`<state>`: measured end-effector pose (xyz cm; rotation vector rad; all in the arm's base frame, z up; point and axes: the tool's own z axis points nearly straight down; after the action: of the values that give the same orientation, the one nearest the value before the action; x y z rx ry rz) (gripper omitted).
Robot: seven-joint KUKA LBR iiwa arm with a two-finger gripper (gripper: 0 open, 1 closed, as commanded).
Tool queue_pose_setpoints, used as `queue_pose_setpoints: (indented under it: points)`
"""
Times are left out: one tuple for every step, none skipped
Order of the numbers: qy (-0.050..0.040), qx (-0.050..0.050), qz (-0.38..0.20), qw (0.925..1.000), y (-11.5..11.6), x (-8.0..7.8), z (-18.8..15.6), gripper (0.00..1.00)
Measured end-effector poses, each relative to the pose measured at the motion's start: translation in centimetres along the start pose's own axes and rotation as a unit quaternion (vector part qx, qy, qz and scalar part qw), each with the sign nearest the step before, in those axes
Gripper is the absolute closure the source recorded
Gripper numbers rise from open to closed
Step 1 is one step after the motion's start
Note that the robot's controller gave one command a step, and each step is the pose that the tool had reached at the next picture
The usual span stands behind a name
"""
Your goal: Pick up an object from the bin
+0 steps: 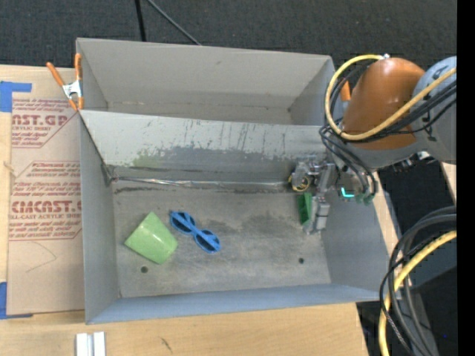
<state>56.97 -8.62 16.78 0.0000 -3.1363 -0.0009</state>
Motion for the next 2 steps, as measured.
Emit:
queue_pose_setpoints:
  points:
    - [-0.0043, -0.001, 0.0, 1.0, -5.3, 0.0, 9.0, 0.0]
    - [-0.0019, 0.0, -0.149, 0.9888, -3.8, 3.8, 9.9, 0.0]
